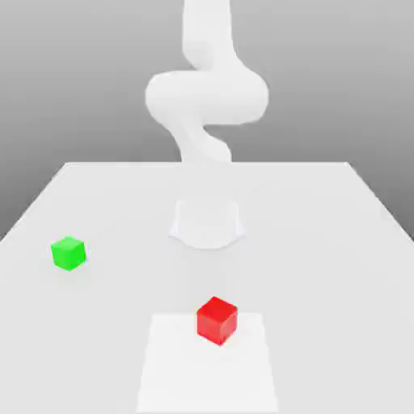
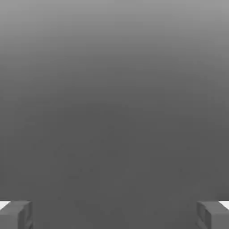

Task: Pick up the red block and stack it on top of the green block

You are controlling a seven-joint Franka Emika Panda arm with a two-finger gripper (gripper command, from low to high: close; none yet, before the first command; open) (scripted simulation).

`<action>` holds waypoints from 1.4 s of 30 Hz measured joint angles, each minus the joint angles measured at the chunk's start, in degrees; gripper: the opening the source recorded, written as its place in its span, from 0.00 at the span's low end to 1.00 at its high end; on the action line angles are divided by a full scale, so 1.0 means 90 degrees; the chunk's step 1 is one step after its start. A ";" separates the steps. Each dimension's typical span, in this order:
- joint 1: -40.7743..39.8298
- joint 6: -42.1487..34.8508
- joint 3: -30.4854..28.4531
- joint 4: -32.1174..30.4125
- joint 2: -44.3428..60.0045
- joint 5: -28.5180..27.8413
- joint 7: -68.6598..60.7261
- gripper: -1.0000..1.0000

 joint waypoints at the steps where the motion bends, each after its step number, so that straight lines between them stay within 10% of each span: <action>1: 0.0088 0.0155 -0.0074 -0.0187 0.0209 -0.0029 -0.0251 0.50; 17: 0.1250 0.2801 -0.1070 -0.3185 0.3871 -0.0220 -0.4648 0.50; 24: 0.0923 0.4302 -0.0430 -0.3178 0.5725 0.0845 -0.5774 0.50; 25: 0.0812 0.4438 -0.0300 -0.3156 0.5884 0.0924 -0.5833 0.00; 42: 0.0224 0.2862 -0.0816 -0.3426 0.4013 -0.0339 -0.4615 0.00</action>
